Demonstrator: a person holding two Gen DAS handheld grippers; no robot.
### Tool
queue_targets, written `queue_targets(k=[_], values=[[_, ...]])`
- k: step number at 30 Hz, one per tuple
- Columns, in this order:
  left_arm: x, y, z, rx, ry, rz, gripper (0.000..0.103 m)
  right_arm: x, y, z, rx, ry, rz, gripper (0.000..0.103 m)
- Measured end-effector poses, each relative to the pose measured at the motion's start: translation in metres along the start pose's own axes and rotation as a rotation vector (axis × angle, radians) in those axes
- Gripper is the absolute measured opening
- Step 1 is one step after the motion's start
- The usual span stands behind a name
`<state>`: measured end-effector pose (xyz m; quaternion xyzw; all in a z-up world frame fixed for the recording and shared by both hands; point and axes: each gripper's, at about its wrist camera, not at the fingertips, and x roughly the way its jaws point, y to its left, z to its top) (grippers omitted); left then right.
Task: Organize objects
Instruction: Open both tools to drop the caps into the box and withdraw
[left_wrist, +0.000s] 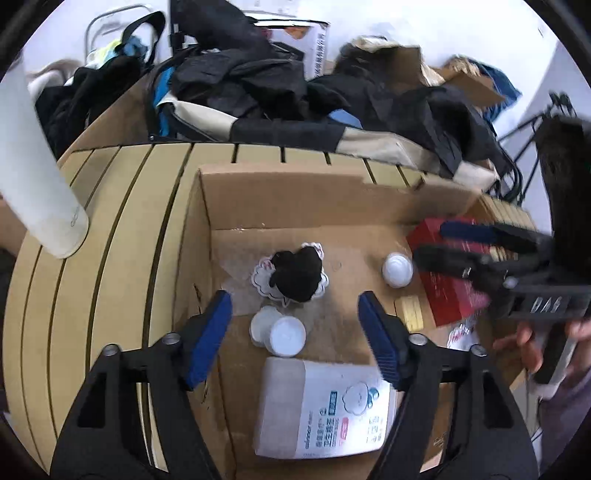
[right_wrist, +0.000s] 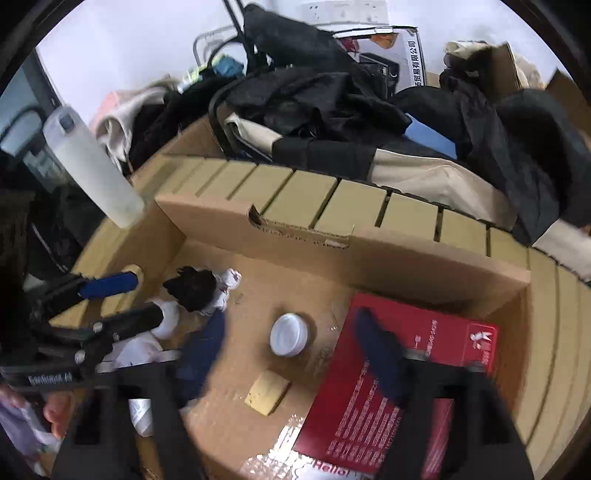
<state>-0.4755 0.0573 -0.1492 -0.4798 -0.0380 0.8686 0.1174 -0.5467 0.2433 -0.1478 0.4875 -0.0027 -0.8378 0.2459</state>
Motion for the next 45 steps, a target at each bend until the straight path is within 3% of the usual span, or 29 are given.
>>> queue_targets(k=[5, 9, 13, 15, 18, 20, 21, 23, 26, 30, 33, 35, 39, 41, 43, 45], values=[[0.000, -0.004, -0.005, 0.017, 0.040, 0.028, 0.070, -0.007, 0.006, -0.009, -0.014, -0.003, -0.001, 0.084], [-0.004, -0.010, -0.013, 0.063, 0.040, 0.017, 0.070, -0.014, 0.011, -0.025, -0.026, 0.000, -0.051, 0.084], [-0.019, -0.009, -0.014, 0.005, 0.039, 0.011, 0.070, -0.038, 0.014, -0.032, -0.004, -0.070, -0.097, 0.084], [-0.044, -0.014, -0.016, -0.005, 0.013, -0.030, 0.070, -0.063, 0.019, -0.035, 0.001, -0.114, -0.111, 0.084], [-0.096, -0.029, -0.023, 0.058, -0.056, 0.041, 0.073, -0.118, 0.036, -0.044, -0.025, -0.150, -0.178, 0.084], [-0.137, -0.036, -0.030, 0.081, -0.073, 0.086, 0.085, -0.150, 0.047, -0.053, -0.043, -0.145, -0.234, 0.084], [-0.156, -0.038, -0.034, 0.083, -0.080, 0.098, 0.090, -0.167, 0.054, -0.060, -0.055, -0.139, -0.264, 0.084], [-0.203, -0.041, -0.048, 0.079, -0.098, 0.137, 0.090, -0.202, 0.066, -0.080, -0.072, -0.093, -0.308, 0.084], [-0.253, -0.042, -0.063, 0.080, -0.119, 0.095, 0.090, -0.240, 0.076, -0.118, -0.080, -0.017, -0.302, 0.084], [-0.301, -0.050, -0.083, 0.109, -0.159, 0.108, 0.102, -0.288, 0.100, -0.162, -0.090, -0.032, -0.337, 0.084], [-0.328, -0.061, -0.109, 0.128, -0.185, 0.106, 0.102, -0.313, 0.119, -0.189, -0.091, -0.072, -0.335, 0.084], [-0.349, -0.064, -0.138, 0.125, -0.216, 0.044, 0.102, -0.324, 0.132, -0.208, -0.088, -0.100, -0.325, 0.084], [-0.379, -0.066, -0.226, 0.106, -0.252, -0.047, 0.103, -0.336, 0.157, -0.271, -0.069, -0.140, -0.300, 0.084], [-0.388, -0.066, -0.265, 0.082, -0.257, -0.054, 0.103, -0.340, 0.168, -0.312, -0.025, -0.144, -0.279, 0.084], [-0.391, -0.067, -0.292, 0.060, -0.253, -0.060, 0.103, -0.343, 0.178, -0.348, 0.017, -0.159, -0.252, 0.084], [-0.381, -0.075, -0.300, 0.086, -0.186, -0.061, 0.103, -0.341, 0.182, -0.370, 0.068, -0.160, -0.169, 0.084]])
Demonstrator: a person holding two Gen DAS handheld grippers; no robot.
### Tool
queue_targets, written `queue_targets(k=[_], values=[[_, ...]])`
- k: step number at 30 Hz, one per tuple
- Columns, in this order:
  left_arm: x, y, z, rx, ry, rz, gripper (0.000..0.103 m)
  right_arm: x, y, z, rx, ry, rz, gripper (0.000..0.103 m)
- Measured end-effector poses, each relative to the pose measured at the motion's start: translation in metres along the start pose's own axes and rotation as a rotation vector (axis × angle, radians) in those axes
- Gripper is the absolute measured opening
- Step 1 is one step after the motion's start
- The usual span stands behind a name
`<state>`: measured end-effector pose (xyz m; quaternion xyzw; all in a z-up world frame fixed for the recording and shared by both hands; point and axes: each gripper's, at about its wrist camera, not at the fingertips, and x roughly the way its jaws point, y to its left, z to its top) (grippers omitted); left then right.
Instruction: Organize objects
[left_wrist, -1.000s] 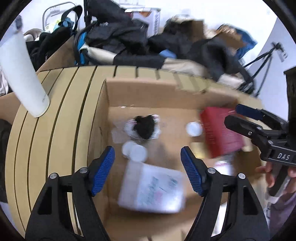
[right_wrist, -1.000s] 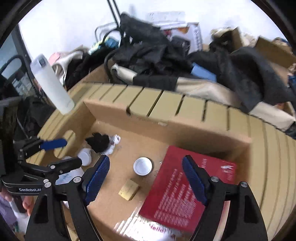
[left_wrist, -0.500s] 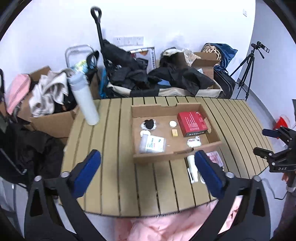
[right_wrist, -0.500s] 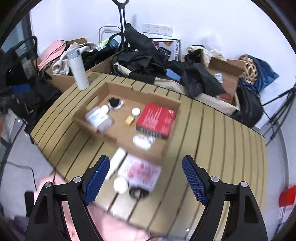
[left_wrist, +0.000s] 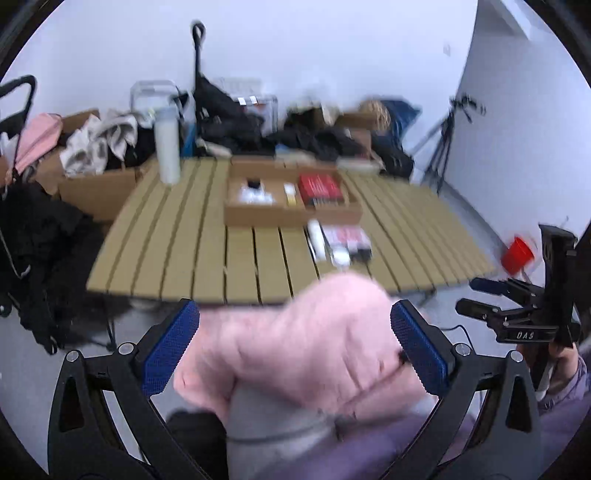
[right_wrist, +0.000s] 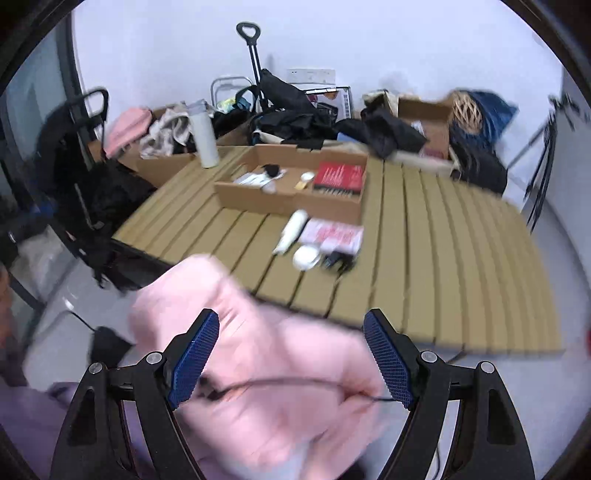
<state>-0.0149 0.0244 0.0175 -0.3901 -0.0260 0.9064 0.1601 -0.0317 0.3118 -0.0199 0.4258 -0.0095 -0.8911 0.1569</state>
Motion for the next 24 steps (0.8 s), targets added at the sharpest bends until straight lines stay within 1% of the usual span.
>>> queue_targets(k=[1, 2, 3, 4, 5, 9, 11, 14, 15, 16, 17, 19, 20, 21, 22, 23, 24], values=[[0.004, -0.004, 0.001, 0.019, 0.015, 0.012, 0.103, 0.003, 0.001, -0.004, 0.006, 0.011, 0.017, 0.084], [0.005, -0.005, 0.003, 0.021, 0.010, 0.025, 0.103, 0.007, 0.002, -0.004, 0.000, 0.019, 0.013, 0.084], [0.007, -0.006, 0.006, 0.012, -0.004, 0.036, 0.103, 0.011, 0.004, -0.003, -0.007, 0.023, -0.014, 0.084], [0.007, -0.008, 0.006, 0.005, -0.010, 0.036, 0.103, 0.014, 0.006, -0.002, -0.010, 0.020, -0.050, 0.084], [0.010, -0.009, 0.009, -0.002, -0.013, 0.025, 0.103, 0.015, 0.007, -0.001, -0.007, 0.011, -0.066, 0.084], [0.023, -0.015, 0.004, 0.021, 0.022, 0.033, 0.103, 0.017, 0.012, -0.005, -0.024, -0.007, -0.067, 0.084], [0.036, -0.020, 0.012, 0.040, 0.023, 0.042, 0.103, 0.018, 0.009, -0.006, -0.027, -0.022, -0.080, 0.084], [0.059, -0.034, 0.045, 0.094, -0.077, -0.012, 0.103, 0.030, -0.009, -0.002, 0.024, -0.027, -0.100, 0.084], [0.071, -0.040, 0.056, 0.100, -0.089, -0.025, 0.103, 0.033, -0.015, 0.000, 0.039, -0.021, -0.107, 0.084], [0.088, -0.047, 0.070, 0.104, -0.077, -0.051, 0.103, 0.038, -0.025, 0.003, 0.060, -0.019, -0.117, 0.084], [0.117, -0.060, 0.087, 0.107, -0.043, -0.093, 0.102, 0.041, -0.034, 0.005, 0.080, -0.024, -0.125, 0.084], [0.155, -0.079, 0.101, 0.112, 0.004, -0.130, 0.100, 0.044, -0.049, 0.008, 0.119, -0.036, -0.129, 0.084], [0.181, -0.093, 0.104, 0.146, 0.010, -0.146, 0.097, 0.046, -0.058, 0.008, 0.136, -0.041, -0.125, 0.084], [0.200, -0.102, 0.102, 0.165, 0.015, -0.129, 0.092, 0.049, -0.065, 0.009, 0.150, -0.040, -0.125, 0.084], [0.221, -0.110, 0.095, 0.182, 0.034, -0.102, 0.090, 0.053, -0.072, 0.010, 0.157, -0.032, -0.141, 0.084], [0.248, -0.114, 0.083, 0.197, 0.083, -0.079, 0.086, 0.057, -0.076, 0.011, 0.149, -0.027, -0.168, 0.084], [0.261, -0.113, 0.075, 0.202, 0.114, -0.063, 0.079, 0.062, -0.080, 0.011, 0.136, -0.021, -0.187, 0.084]])
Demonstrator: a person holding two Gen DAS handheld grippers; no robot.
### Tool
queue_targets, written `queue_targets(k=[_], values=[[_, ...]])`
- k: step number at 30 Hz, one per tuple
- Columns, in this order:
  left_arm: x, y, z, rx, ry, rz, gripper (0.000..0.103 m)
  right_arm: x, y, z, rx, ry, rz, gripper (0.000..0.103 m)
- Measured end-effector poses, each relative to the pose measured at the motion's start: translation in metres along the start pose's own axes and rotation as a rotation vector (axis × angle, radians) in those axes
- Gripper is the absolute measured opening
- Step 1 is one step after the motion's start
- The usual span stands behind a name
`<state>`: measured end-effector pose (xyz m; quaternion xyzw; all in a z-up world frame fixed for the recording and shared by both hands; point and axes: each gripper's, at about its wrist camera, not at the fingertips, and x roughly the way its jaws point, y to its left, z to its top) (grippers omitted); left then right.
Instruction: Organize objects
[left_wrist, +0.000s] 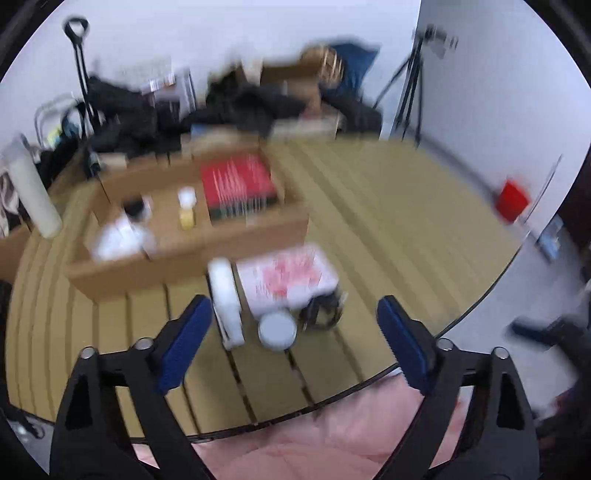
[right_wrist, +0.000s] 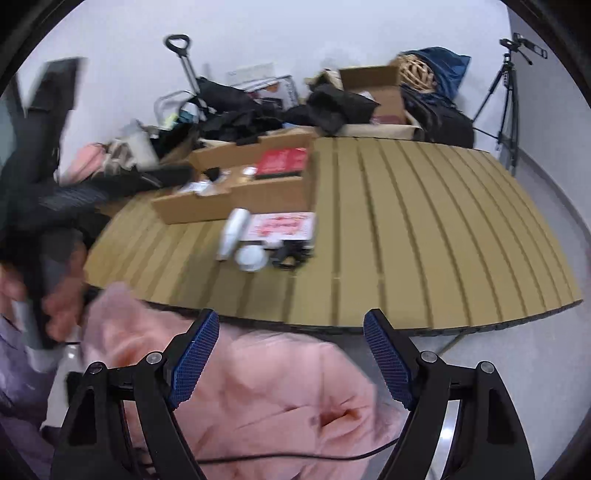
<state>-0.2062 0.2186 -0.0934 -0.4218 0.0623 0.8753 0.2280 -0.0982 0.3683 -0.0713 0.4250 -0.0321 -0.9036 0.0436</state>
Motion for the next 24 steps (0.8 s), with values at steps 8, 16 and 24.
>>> queue_targets(k=[8, 16, 24], values=[[0.069, 0.022, -0.032, -0.051, 0.107, -0.064, 0.063, 0.072, -0.023, 0.024, 0.013, 0.044, 0.081, 0.084], [0.088, 0.014, -0.035, -0.040, 0.122, -0.041, 0.048, 0.130, -0.023, 0.049, 0.011, 0.062, 0.155, 0.079], [0.085, 0.012, -0.041, -0.015, 0.111, -0.008, 0.036, 0.173, -0.011, 0.048, 0.009, 0.115, 0.101, 0.048]])
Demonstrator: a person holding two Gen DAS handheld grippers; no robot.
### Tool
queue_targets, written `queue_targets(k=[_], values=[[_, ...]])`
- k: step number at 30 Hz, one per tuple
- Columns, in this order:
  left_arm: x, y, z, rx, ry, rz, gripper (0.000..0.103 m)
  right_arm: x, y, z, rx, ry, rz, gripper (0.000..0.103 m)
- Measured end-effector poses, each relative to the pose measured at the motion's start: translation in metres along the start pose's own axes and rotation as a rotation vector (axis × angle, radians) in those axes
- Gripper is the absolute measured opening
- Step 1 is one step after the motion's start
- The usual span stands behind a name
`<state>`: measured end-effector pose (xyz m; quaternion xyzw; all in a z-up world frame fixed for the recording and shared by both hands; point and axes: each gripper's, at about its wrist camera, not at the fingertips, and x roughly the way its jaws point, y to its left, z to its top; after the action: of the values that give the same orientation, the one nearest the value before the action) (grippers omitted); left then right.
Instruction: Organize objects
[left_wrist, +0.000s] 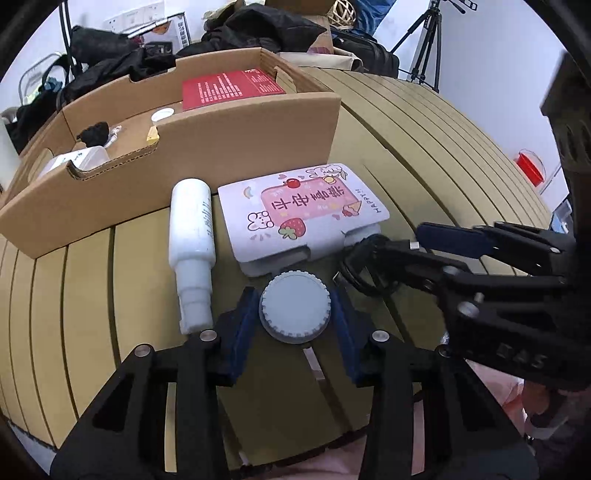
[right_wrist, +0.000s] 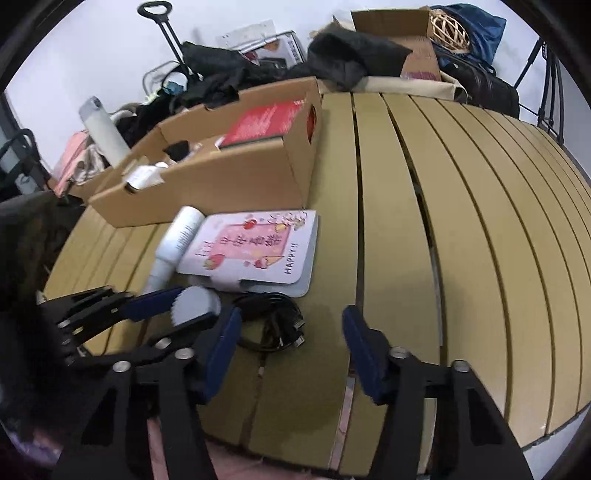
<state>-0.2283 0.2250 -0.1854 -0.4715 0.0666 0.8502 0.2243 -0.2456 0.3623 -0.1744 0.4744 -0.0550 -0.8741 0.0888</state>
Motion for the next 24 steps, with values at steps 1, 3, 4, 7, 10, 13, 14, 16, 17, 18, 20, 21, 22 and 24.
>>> queue_targets(k=[1, 3, 4, 7, 10, 13, 14, 16, 17, 18, 20, 21, 22, 24], values=[[-0.002, -0.001, -0.003, 0.002, -0.003, 0.006, 0.036, 0.001, 0.002, -0.001, 0.000, 0.001, 0.004, 0.044], [-0.001, -0.003, -0.002, 0.008, 0.000, 0.020, 0.036, 0.001, 0.005, -0.003, -0.002, 0.000, 0.017, 0.035], [-0.003, -0.004, -0.003, 0.012, 0.008, 0.034, 0.036, 0.002, 0.006, -0.005, 0.007, 0.006, 0.016, 0.032], [-0.023, -0.006, -0.009, 0.025, -0.022, 0.064, 0.036, 0.006, 0.005, -0.011, 0.002, 0.000, 0.000, 0.023], [-0.055, -0.002, -0.018, 0.002, -0.056, 0.077, 0.036, 0.003, 0.004, -0.015, 0.021, 0.005, -0.001, 0.021], [-0.094, 0.009, -0.027, -0.042, -0.066, 0.088, 0.036, -0.020, 0.008, -0.019, 0.025, -0.006, -0.026, 0.019], [-0.112, 0.016, -0.032, -0.058, -0.069, 0.109, 0.036, -0.034, 0.011, -0.021, 0.018, -0.031, -0.024, 0.018], [-0.136, 0.026, -0.040, -0.079, -0.078, 0.132, 0.036, -0.068, 0.019, -0.029, -0.001, -0.077, -0.045, 0.018], [-0.152, 0.033, -0.046, -0.095, -0.094, 0.140, 0.036, -0.086, 0.023, -0.033, -0.007, -0.099, -0.045, 0.018], [-0.170, 0.041, -0.052, -0.115, -0.110, 0.147, 0.036, -0.103, 0.027, -0.037, -0.012, -0.120, -0.041, 0.018], [-0.195, 0.052, -0.060, -0.148, -0.140, 0.150, 0.036, -0.137, 0.037, -0.047, -0.017, -0.153, -0.043, 0.018], [-0.206, 0.057, -0.064, -0.165, -0.157, 0.149, 0.036, -0.154, 0.044, -0.054, -0.026, -0.176, -0.037, 0.018], [-0.216, 0.062, -0.068, -0.184, -0.172, 0.151, 0.036, -0.163, 0.049, -0.058, -0.036, -0.189, -0.029, 0.018], [-0.231, 0.070, -0.075, -0.215, -0.194, 0.151, 0.036, -0.178, 0.061, -0.066, -0.052, -0.204, -0.012, 0.018]])
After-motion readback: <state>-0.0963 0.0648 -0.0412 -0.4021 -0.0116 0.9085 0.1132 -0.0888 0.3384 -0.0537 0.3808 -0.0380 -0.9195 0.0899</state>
